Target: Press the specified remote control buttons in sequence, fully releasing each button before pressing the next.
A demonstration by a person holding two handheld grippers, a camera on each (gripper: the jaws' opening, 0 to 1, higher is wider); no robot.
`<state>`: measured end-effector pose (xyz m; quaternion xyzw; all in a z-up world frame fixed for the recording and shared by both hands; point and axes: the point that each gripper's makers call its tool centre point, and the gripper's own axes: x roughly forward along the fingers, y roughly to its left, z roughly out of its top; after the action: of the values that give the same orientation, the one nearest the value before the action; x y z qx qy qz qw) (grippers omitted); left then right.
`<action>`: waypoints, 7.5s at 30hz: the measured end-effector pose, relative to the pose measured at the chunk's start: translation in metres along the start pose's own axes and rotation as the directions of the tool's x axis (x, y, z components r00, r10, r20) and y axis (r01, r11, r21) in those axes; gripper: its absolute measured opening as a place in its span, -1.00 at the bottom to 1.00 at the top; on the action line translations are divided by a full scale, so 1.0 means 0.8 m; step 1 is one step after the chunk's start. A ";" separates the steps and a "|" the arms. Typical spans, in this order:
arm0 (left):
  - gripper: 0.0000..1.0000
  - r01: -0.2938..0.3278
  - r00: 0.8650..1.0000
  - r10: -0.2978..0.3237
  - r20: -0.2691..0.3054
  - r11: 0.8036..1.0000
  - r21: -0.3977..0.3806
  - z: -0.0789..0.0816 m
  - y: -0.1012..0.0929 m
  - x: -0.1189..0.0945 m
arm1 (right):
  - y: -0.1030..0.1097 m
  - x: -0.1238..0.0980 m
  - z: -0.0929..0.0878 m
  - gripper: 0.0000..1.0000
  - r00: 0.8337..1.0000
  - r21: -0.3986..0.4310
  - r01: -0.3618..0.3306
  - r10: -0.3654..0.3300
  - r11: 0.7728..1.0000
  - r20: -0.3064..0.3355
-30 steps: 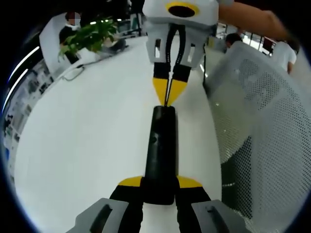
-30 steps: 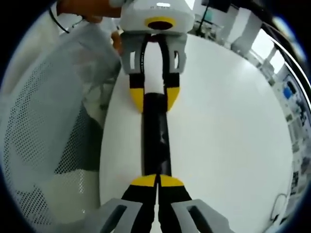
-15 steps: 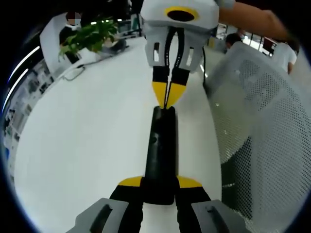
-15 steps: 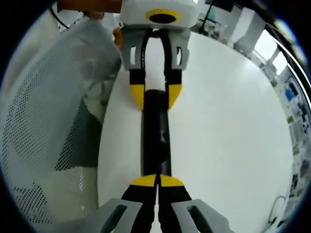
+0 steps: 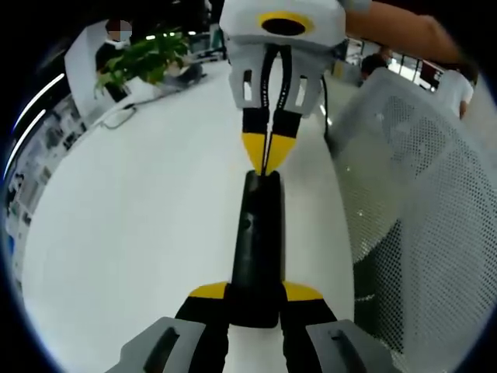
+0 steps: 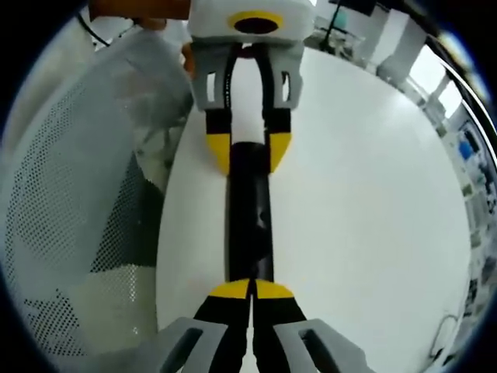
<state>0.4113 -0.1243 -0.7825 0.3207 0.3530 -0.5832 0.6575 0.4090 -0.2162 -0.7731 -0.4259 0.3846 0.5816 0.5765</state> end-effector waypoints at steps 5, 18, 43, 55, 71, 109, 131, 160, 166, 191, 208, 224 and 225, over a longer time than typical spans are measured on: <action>-0.53 0.001 1.000 -0.001 -0.002 1.000 0.002 0.000 -0.001 0.000 | 0.001 0.000 0.001 -1.00 1.000 0.002 0.004 -0.004 1.000 0.004; -0.53 -0.005 1.000 0.005 -0.002 1.000 0.002 -0.001 -0.001 0.000 | 0.001 0.000 0.000 -1.00 1.000 0.008 0.024 -0.024 1.000 0.018; -0.53 -0.008 1.000 0.008 0.011 1.000 -0.002 0.000 -0.002 0.000 | -0.002 -0.019 0.011 -1.00 0.999 0.006 0.030 -0.030 1.000 0.021; -0.53 -0.004 1.000 0.004 0.025 1.000 0.000 -0.001 -0.002 0.001 | -0.002 -0.012 0.009 -1.00 0.998 -0.049 -0.025 0.021 0.998 -0.064; -0.53 -0.005 0.999 0.005 0.036 1.000 0.000 0.000 -0.002 0.000 | 0.000 0.002 0.014 -1.00 0.991 -0.090 -0.088 0.077 0.992 -0.111; -0.53 -0.006 0.999 0.006 0.036 1.000 -0.003 0.000 0.000 0.001 | -0.003 0.009 0.011 -1.00 0.985 -0.085 -0.112 0.099 0.990 -0.141; -0.53 -0.010 0.999 0.010 0.048 1.000 0.004 -0.002 -0.002 0.000 | -0.002 0.002 0.013 -1.00 0.992 -0.048 -0.068 0.062 0.997 -0.106; -0.53 -0.006 0.999 0.005 0.050 1.000 0.009 -0.001 -0.003 -0.001 | -0.018 -0.029 0.038 -1.00 0.995 -0.094 -0.026 0.017 0.995 -0.094; -0.53 -0.003 0.999 0.003 0.049 1.000 0.011 -0.001 -0.002 -0.001 | -0.016 -0.028 0.044 -1.00 0.995 -0.105 -0.037 0.027 0.994 -0.095; -0.53 -0.001 0.998 0.001 0.060 1.000 0.006 -0.002 -0.001 -0.001 | -0.002 0.005 0.045 -1.00 0.990 -0.108 -0.108 0.097 0.988 -0.107; -0.53 -0.005 0.998 0.004 0.068 1.000 0.003 -0.002 -0.002 -0.001 | 0.002 0.017 0.038 -1.00 0.985 -0.099 -0.129 0.117 0.987 -0.125; -0.53 -0.003 0.998 0.003 0.067 1.000 0.005 -0.002 -0.002 -0.001 | 0.000 0.019 0.037 -1.00 0.983 -0.083 -0.138 0.127 0.987 -0.134; -0.53 -0.003 0.998 0.003 0.068 1.000 0.005 -0.002 -0.002 -0.002 | 0.000 0.019 0.038 -1.00 0.982 -0.083 -0.140 0.128 0.987 -0.138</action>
<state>0.4092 -0.1228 -0.7823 0.3030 0.3286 -0.5936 0.6692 0.4075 -0.1827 -0.7774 -0.4629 0.4224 0.6069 0.4889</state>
